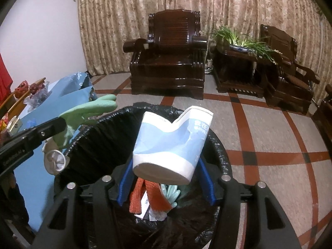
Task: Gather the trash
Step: 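Carry the glove and paper cup over the bin and open both grippers, then move both open grippers back over the table toward the tissues and blue bag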
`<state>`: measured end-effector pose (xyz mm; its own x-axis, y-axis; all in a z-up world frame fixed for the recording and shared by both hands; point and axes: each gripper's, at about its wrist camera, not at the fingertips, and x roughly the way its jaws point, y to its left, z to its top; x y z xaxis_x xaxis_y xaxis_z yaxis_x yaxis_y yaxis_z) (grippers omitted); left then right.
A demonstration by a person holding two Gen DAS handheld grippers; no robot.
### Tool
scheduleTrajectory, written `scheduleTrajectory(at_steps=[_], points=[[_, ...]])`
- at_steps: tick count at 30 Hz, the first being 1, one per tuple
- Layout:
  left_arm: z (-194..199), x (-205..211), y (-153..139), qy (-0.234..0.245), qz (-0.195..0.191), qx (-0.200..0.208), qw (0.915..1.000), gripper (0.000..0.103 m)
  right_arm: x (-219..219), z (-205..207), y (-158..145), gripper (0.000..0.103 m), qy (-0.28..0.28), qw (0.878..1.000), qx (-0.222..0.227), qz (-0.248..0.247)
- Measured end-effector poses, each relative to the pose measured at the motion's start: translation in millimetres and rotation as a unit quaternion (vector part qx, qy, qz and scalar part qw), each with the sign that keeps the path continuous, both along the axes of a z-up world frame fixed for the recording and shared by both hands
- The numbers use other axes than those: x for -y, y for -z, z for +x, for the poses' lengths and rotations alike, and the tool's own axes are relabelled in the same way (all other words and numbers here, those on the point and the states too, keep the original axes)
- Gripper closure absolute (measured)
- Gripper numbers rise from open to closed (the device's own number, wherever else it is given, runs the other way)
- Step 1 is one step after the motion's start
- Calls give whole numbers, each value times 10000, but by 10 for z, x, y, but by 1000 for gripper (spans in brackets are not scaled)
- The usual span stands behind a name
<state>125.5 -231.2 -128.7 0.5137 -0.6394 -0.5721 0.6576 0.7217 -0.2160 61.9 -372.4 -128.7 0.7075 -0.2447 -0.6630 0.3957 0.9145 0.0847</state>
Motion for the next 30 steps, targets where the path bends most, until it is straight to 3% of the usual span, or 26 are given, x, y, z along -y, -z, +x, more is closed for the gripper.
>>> scheduleTrajectory(at_steps=[2,6,8,11,14,30], points=[[6,-28,-13,-35,-23,0,10000,58,-15,-1,29,36,27,9999,-91,-79],[21,-169,-69,-144,-29,113,9998,42,-40,-26,33,19,80,9998,-94,-146],[36,-269,-100,-274,-8,171,9995,28,-63,-41,13,8,65,9998,-53,-164],[69,-445,-119,-479,52,199,9986,18,-95,-27,-13,6,33,9999,-19,-98],[86,-639,-164,-732,32,252,9970,13,-186,12,-48,6,-52,10000,26,-67],[83,-1844,-327,-1959,86,364,9799,11,-1099,452,-278,6,-1096,9934,347,17]])
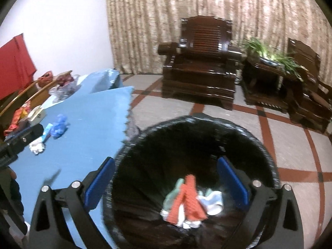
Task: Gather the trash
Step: 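Move both open grippers back over the table toward the tissues and blue bag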
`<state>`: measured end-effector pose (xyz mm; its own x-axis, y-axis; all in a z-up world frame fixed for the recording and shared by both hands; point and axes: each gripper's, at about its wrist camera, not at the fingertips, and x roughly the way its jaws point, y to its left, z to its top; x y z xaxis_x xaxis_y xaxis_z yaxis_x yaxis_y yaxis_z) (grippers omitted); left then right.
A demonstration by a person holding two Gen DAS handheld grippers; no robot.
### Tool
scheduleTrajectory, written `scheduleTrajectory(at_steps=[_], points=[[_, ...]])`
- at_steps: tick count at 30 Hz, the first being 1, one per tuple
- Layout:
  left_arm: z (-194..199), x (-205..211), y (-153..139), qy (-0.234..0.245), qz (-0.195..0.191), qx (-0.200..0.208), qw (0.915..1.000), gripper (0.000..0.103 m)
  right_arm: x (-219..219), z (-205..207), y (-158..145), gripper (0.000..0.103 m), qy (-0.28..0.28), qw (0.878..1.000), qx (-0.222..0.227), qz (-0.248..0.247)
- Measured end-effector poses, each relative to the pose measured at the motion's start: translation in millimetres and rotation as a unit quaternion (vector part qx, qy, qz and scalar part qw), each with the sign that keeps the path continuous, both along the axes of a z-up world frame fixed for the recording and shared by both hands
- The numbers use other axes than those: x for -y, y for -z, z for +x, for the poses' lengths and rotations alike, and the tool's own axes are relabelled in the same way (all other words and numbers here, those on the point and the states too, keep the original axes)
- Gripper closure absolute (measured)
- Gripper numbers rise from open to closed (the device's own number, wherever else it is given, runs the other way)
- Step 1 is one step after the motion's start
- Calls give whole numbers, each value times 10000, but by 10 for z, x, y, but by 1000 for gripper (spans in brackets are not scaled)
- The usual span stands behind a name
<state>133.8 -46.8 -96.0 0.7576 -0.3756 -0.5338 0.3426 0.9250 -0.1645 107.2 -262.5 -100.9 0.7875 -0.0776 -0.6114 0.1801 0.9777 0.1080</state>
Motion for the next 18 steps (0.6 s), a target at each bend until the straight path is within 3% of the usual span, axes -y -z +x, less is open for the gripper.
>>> scheduleTrajectory(at_steps=[9,18], points=[[31,-800,67,-872,268,17,9958,10,-605,370,-69,6,-673,9977,119,-32],[122,-1597,177,-1785,429,-100,9830,10,-1085,766,-42,6,-1094,9939,155,-54]])
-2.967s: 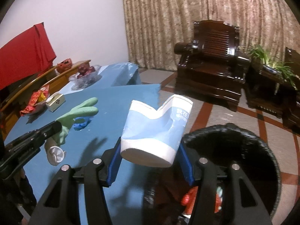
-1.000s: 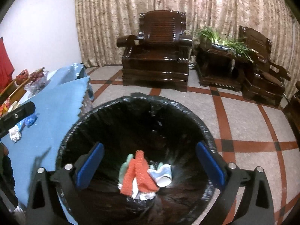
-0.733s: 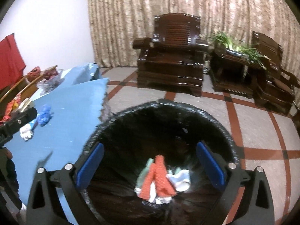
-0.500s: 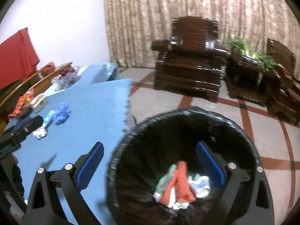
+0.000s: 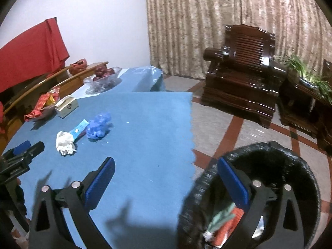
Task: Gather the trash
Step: 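Move both open grippers back over the table toward the tissues and blue bag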
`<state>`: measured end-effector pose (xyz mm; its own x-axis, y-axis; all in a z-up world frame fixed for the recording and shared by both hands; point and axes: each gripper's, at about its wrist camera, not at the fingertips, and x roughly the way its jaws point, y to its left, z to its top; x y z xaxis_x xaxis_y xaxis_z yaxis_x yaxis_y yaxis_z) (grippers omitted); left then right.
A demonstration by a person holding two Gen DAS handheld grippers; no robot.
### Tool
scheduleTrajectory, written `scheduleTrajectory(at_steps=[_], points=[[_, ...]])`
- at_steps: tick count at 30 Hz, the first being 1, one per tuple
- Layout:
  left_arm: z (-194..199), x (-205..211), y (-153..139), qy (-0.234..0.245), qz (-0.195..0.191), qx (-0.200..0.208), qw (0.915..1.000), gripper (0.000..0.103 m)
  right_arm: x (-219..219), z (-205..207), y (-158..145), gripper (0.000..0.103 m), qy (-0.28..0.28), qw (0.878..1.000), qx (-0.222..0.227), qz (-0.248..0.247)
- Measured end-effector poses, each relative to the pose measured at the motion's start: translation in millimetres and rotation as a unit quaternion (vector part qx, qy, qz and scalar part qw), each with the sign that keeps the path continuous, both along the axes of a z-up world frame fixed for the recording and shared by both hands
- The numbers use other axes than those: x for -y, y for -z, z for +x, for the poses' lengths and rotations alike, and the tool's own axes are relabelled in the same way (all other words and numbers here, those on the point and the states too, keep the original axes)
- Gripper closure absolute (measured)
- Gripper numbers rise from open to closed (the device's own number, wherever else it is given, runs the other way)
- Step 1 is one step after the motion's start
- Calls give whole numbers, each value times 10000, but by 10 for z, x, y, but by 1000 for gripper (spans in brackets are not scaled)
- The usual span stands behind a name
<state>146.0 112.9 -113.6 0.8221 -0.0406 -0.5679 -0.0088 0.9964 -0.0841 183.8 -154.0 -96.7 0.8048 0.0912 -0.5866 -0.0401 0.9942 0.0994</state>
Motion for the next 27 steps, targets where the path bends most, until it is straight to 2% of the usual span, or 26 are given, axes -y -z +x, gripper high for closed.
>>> scheduleTrajectory(at_steps=[10,24,27], points=[[278,-313,200,-295,-82,-32,9995,10,-411,423,133,6,-201,9998,-12,-51],[799,-380,630,-339,-49,-377,9987,11,-662,812,443,6,-332,9990,-294,-109],[887,-377,692,-333,-37,-451,9984,19,-660,863,484,6,-328,9988,-339,-101]])
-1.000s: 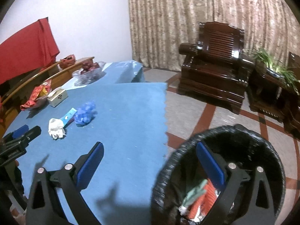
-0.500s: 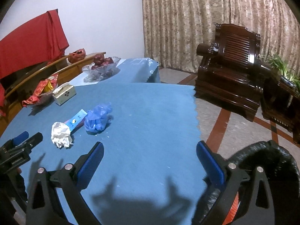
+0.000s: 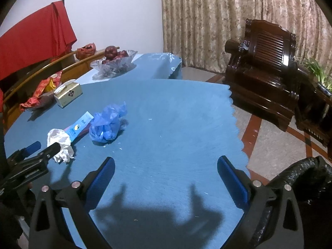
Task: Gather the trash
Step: 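Move both open grippers back over the table toward the tissues and blue bag, then grasp the white tissues with the left gripper while the right gripper grasps the blue plastic bag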
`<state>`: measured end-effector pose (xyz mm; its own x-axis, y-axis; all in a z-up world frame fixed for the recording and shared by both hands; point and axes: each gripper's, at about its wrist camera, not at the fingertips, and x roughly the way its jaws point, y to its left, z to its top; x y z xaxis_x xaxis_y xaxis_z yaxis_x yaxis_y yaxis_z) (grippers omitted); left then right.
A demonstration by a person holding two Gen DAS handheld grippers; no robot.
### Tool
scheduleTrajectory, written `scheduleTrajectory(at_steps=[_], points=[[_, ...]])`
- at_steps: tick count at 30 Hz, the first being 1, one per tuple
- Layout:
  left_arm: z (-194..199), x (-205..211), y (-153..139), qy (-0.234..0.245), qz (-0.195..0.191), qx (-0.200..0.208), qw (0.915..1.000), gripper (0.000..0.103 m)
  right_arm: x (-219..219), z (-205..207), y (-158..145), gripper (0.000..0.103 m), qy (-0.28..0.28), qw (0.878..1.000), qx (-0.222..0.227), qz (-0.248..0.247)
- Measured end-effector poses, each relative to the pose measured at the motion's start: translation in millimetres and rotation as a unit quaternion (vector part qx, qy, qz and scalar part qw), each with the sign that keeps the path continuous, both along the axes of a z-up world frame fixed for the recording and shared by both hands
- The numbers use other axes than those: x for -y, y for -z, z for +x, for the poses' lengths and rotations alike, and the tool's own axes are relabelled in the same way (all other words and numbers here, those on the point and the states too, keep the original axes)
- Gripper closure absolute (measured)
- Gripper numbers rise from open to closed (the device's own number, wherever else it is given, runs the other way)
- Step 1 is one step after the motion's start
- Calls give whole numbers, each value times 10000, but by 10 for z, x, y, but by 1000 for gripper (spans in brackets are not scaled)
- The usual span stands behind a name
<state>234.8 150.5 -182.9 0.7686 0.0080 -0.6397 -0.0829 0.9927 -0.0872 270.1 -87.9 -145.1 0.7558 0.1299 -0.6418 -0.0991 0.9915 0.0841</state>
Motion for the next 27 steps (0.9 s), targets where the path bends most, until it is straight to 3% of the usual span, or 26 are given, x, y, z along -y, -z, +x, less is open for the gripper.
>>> scheduleTrajectory(at_steps=[4,6,8,11,19,27], points=[[124,13,83,67,-42,-168,9998,30,-10,55,39,6,8,10000,-31,-3],[159,20,118,144,-81,-260,9995,52,-16,81,50,6,3,10000,-38,-4],[165,10,131,239,-180,-325,9990,80,-32,96,58,6,-12,10000,-41,8],[87,-19,65,244,-242,-207,9992,85,-80,130,64,6,-60,10000,-28,30],[-93,-205,-273,33,-265,236,9994,87,-405,368,48,6,-351,9992,82,153],[-3,-410,-252,-113,-127,187,9997,87,-872,818,204,6,-645,9977,-89,191]])
